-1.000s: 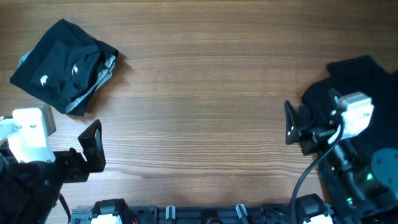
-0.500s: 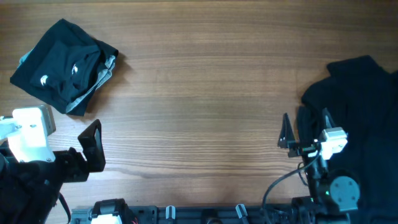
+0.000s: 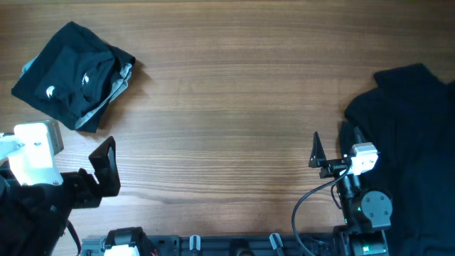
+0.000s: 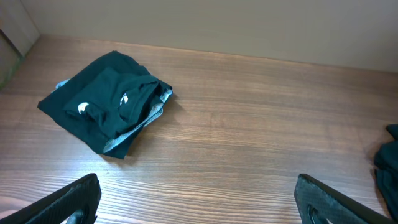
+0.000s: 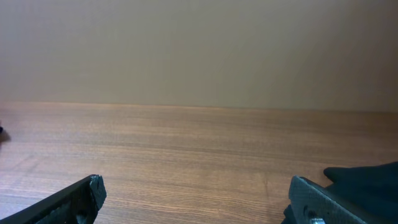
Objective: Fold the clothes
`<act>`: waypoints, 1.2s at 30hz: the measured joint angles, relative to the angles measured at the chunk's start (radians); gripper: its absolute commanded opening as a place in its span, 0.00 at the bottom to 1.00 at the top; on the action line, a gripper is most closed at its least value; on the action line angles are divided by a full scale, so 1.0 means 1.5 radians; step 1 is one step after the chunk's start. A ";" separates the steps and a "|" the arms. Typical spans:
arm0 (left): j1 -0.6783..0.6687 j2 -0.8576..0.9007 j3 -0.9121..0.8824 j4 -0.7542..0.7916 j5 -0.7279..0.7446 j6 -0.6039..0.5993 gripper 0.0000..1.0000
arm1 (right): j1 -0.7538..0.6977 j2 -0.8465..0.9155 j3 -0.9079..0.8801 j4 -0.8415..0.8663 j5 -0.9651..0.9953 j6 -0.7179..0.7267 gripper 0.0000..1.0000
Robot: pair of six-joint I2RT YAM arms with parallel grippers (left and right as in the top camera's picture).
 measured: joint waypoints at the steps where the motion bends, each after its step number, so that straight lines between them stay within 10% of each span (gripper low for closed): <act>1: 0.000 0.000 0.000 0.000 0.000 0.000 1.00 | 0.000 0.000 0.000 0.000 0.000 0.000 1.00; 10: 0.000 0.000 0.000 -0.045 -0.005 0.000 1.00 | 0.000 0.000 0.000 0.000 0.000 0.000 1.00; 14: -0.031 -0.011 -0.048 0.148 -0.022 -0.002 1.00 | 0.000 0.000 0.000 -0.001 0.000 0.000 1.00; 26: -0.112 -0.366 -0.853 0.848 -0.025 -0.066 1.00 | 0.000 0.000 0.000 -0.002 0.000 0.000 1.00; 36: -0.094 -0.544 -1.124 0.898 -0.025 -0.090 1.00 | 0.000 0.000 0.000 -0.002 0.000 0.000 1.00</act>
